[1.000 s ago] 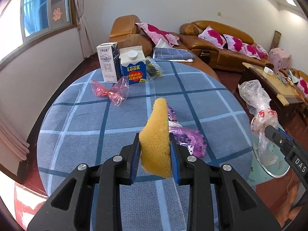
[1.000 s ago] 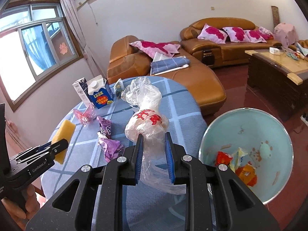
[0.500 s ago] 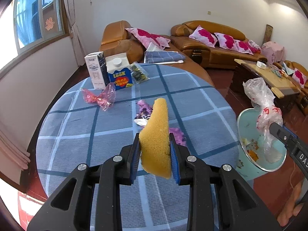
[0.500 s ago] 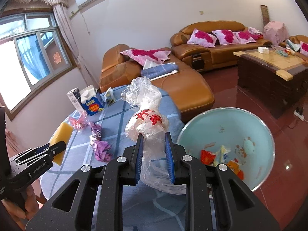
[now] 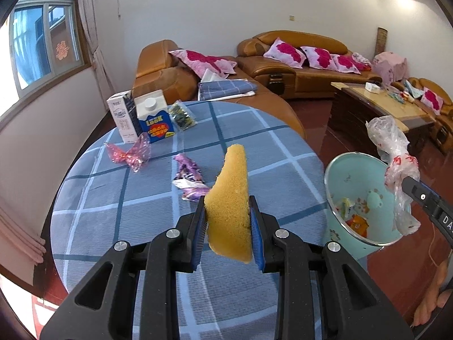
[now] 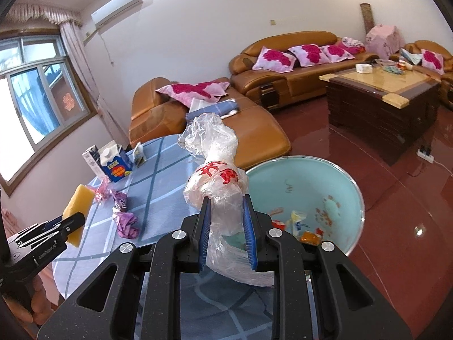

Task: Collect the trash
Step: 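Carry the yellow sponge and clear bag over the teal bucket with both tools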

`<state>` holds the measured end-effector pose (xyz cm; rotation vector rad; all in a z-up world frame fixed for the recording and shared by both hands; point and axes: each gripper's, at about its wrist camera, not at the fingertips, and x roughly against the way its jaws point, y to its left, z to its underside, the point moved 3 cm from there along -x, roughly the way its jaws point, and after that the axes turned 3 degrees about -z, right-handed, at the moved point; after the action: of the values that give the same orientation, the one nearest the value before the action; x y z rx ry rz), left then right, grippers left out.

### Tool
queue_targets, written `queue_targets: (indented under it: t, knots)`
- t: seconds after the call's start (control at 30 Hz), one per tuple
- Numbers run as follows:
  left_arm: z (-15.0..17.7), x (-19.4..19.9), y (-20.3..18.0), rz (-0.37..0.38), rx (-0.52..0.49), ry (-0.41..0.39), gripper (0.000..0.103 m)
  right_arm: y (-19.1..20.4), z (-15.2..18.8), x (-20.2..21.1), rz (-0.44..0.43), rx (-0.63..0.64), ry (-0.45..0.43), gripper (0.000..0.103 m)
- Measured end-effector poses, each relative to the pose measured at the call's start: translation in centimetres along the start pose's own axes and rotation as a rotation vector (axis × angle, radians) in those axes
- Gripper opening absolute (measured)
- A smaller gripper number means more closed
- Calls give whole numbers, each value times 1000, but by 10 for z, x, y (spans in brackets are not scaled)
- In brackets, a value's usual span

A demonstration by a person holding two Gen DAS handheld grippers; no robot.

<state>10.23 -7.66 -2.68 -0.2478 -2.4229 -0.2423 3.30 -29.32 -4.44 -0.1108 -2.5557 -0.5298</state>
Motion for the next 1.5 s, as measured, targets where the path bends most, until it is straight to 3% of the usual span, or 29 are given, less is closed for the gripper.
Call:
queue_targets:
  t: [0.5,1.5]
  knots:
    - [-6,6,-48,39,-68,-14,28,-35,-1,13,50,-57,-34,23]
    - [-15,-7,-107,116,-151,0,28,-72,0,13,170,-119,-52,23]
